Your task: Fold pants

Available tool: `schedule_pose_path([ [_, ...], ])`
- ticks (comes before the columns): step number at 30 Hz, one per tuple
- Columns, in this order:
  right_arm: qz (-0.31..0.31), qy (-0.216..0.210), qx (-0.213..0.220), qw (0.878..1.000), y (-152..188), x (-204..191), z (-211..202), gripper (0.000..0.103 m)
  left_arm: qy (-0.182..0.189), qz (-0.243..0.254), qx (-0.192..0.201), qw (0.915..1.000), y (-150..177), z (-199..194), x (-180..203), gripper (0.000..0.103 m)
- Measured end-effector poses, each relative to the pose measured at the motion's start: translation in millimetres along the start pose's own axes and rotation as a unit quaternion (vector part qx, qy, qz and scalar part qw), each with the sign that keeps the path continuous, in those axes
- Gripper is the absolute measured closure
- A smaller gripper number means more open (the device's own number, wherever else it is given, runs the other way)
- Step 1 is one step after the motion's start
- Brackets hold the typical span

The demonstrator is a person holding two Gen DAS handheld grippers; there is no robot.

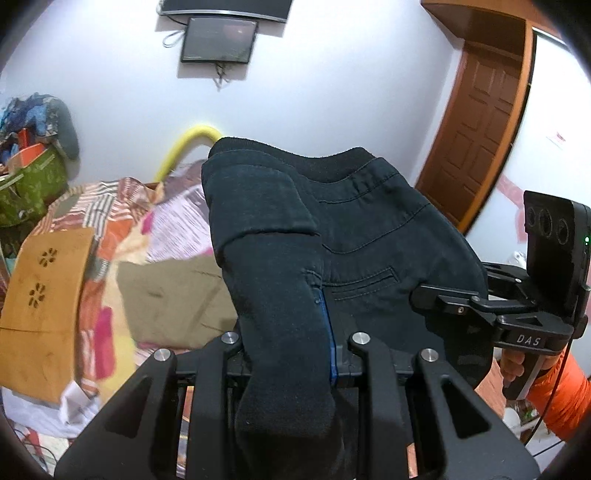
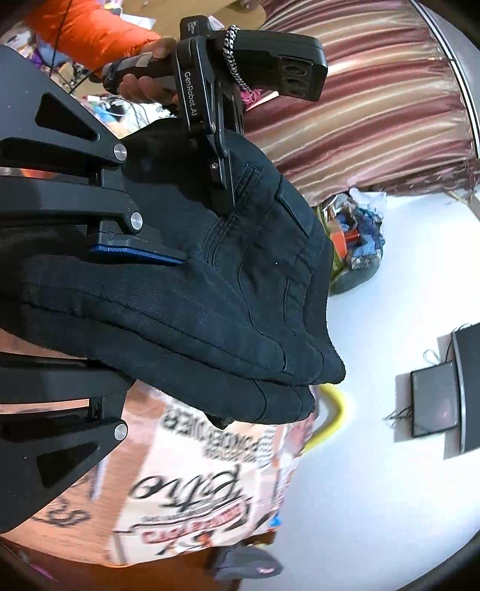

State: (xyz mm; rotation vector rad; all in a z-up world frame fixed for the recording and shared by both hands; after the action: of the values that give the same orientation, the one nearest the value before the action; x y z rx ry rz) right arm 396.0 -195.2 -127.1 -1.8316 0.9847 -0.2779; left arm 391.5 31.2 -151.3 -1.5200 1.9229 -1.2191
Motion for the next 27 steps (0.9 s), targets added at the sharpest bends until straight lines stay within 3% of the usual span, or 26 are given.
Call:
schedule_pose_path([
  [8, -0.017, -0.006, 0.003, 1.000, -30, -2, 72, 0.077, -0.024, -0.007, 0.007, 0.9997, -21, 34, -71, 0.079],
  [15, -0.025, 0.006, -0.005, 1.000, -34, 9, 131, 0.077, -0.026, -0.031, -0.008, 0.9991, -26, 94, -128, 0.079],
  [21, -0.025, 0.020, -0.029, 0.999, -16, 35, 181, 0.077, -0.033, -0.051, -0.045, 0.9971, -2, 170, -164, 0.078],
  [27, -0.023, 0.044, -0.092, 0.995, 17, 64, 231, 0.076, -0.046, -0.049, -0.103, 0.9923, 39, 239, -186, 0.073],
])
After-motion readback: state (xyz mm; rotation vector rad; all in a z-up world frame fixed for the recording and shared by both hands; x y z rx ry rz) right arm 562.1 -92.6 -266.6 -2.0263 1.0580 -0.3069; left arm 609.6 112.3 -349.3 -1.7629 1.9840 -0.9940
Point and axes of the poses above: each gripper's, at about its wrist camera, not at the fingertips, and z roughly the way its jaws point, x to its right, y to its underside, the point moved 1 cm from there along z, roughly the way its jaws point, and after that the axes turned 6 degrees about x, right-handed, at the moved point
